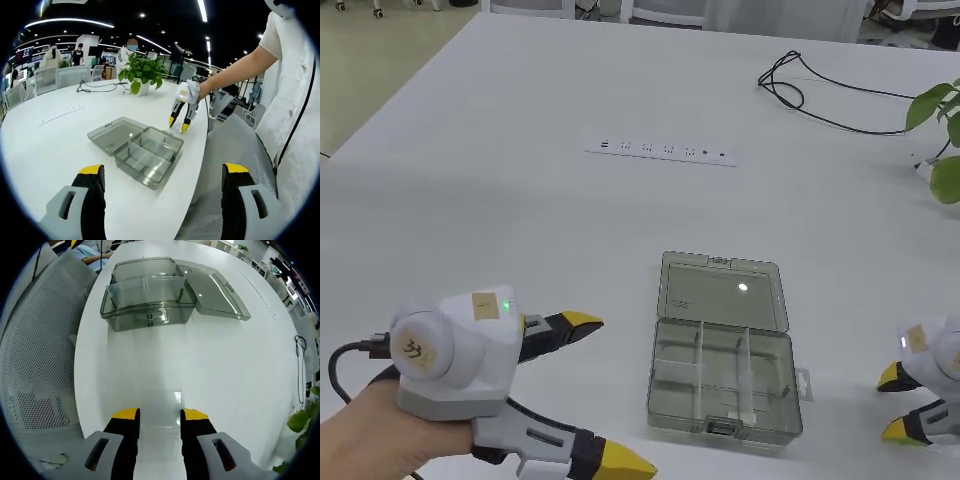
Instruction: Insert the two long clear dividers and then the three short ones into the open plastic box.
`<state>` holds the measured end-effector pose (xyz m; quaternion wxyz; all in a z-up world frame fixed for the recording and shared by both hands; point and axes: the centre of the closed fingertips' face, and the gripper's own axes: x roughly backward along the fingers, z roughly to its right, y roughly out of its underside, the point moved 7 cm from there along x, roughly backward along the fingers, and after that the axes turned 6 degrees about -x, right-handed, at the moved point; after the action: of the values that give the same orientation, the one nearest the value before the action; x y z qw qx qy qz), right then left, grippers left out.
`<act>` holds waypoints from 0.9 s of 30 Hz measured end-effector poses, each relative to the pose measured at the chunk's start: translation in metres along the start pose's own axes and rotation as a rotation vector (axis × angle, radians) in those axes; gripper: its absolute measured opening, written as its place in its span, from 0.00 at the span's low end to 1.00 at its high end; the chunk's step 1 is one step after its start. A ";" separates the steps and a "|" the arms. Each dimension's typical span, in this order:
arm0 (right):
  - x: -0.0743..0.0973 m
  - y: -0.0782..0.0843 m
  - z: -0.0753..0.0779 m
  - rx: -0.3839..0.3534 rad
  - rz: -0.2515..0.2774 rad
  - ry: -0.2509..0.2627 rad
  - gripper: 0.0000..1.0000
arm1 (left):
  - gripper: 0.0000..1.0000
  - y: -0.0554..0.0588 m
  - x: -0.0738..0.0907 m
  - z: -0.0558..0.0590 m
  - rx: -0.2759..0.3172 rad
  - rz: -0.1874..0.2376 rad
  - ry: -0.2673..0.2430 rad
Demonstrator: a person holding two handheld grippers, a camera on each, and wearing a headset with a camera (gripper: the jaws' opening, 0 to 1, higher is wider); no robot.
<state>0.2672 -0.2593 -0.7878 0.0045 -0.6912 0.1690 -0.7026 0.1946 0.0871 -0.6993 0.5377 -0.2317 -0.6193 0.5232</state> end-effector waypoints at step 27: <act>0.060 -0.048 -0.031 0.070 0.146 0.088 0.33 | 0.92 -0.025 -0.004 -0.009 0.131 0.098 -0.020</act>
<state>0.2455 -0.2212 -0.7171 0.0723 -0.6448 0.1943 -0.7357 0.2112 0.0785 -0.6798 0.5191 -0.2210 -0.5768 0.5907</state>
